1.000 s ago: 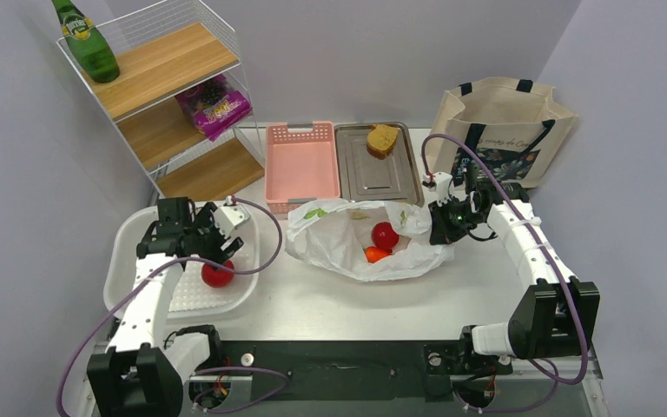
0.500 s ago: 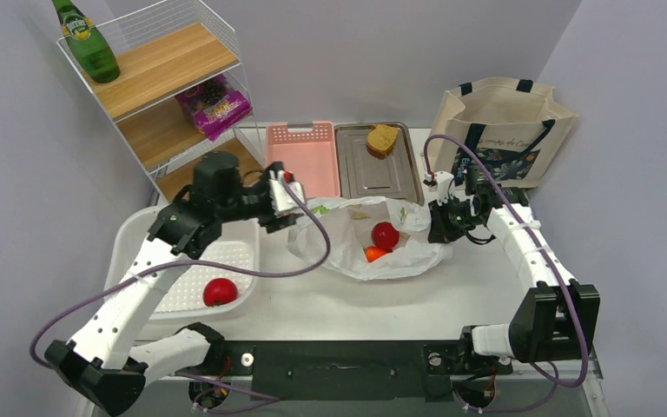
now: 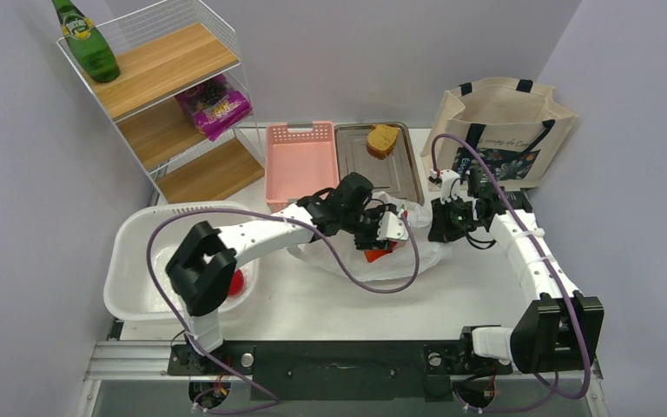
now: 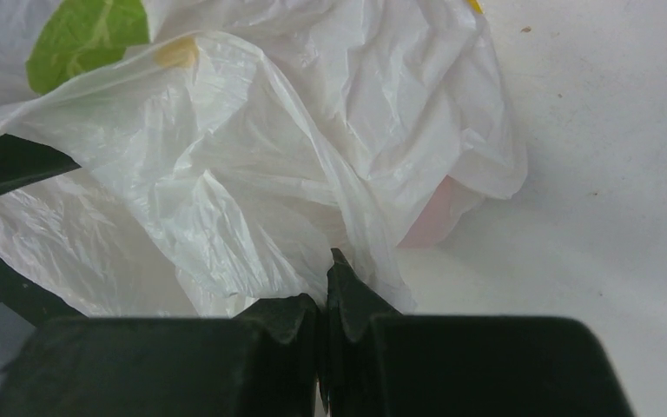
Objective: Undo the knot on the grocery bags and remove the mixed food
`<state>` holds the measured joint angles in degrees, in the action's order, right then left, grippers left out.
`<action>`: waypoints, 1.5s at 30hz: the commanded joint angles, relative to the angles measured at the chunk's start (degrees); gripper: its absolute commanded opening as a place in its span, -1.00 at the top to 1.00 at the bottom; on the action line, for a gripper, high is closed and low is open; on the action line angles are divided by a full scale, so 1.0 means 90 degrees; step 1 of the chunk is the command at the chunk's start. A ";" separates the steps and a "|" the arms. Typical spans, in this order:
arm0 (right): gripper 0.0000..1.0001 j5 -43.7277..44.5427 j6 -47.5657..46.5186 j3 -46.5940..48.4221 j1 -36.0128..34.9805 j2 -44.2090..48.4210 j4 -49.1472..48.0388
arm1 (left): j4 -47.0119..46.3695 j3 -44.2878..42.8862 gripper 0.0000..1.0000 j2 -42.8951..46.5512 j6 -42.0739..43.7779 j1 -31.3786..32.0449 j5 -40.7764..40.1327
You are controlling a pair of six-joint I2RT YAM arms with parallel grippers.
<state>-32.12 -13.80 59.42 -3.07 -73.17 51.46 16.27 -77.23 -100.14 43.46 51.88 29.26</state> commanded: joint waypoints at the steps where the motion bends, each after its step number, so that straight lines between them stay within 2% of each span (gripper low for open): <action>1: 1.00 0.0029 0.0199 0.0259 0.0002 -0.0005 -0.0149 | -0.0569 -0.0775 -0.05 -0.0710 -0.0028 0.0017 -0.0277; 4: 1.00 0.0047 0.0186 0.0319 -0.0002 -0.0021 -0.0138 | -0.0612 -0.0889 -0.21 -0.1216 0.0072 0.0020 -0.0480; 7: 1.00 -0.0015 0.0144 0.0366 -0.0001 -0.0075 -0.0084 | -0.0635 -0.0943 -0.50 -0.1496 0.0165 0.0020 -0.0626; 17: 1.00 -0.0103 0.0110 0.0395 -0.0003 -0.0167 -0.0064 | -0.0264 -0.1141 -0.61 -0.2393 0.0407 -0.0011 -0.1121; 19: 1.00 -0.0081 0.0091 0.0375 0.0000 -0.0166 -0.0064 | -0.0173 -0.1157 -0.47 -0.2351 0.0418 -0.0021 -0.1064; 22: 1.00 -0.0040 0.0054 0.0339 0.0007 -0.0145 -0.0070 | -0.0183 -0.1087 -0.02 -0.2058 0.0244 -0.0013 -0.0898; 23: 1.00 -0.0033 0.0047 0.0335 0.0003 -0.0143 -0.0072 | -0.0303 -0.1053 0.07 -0.1803 0.0144 -0.0013 -0.0844; 26: 1.00 -0.0042 0.0030 0.0318 0.0018 -0.0145 -0.0083 | -0.0574 -0.0978 0.44 -0.1256 -0.0554 -0.0064 -0.0438; 28: 1.00 -0.0047 0.0016 0.0314 0.0041 -0.0124 -0.0097 | -0.0641 -0.0995 0.60 -0.0882 -0.1050 -0.0133 -0.0071; 31: 1.00 -0.0073 -0.0054 0.0252 0.0142 -0.0013 -0.0100 | -0.0669 -0.0992 0.68 -0.0373 -0.1625 -0.0185 0.0190; 38: 1.00 -0.0193 -0.0301 0.0224 0.0459 0.0096 -0.0067 | -0.0400 -0.1418 0.72 0.0261 -0.2660 -0.0222 0.0992; 45: 1.00 -0.0180 -0.0645 0.0159 0.0480 0.0060 0.0129 | -0.0966 -0.2240 0.73 0.0461 -0.5300 -0.0573 0.1135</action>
<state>-32.71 -16.69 60.82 1.10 -74.13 51.72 12.51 -92.42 -98.87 12.01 49.54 37.08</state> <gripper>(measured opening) 0.002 0.670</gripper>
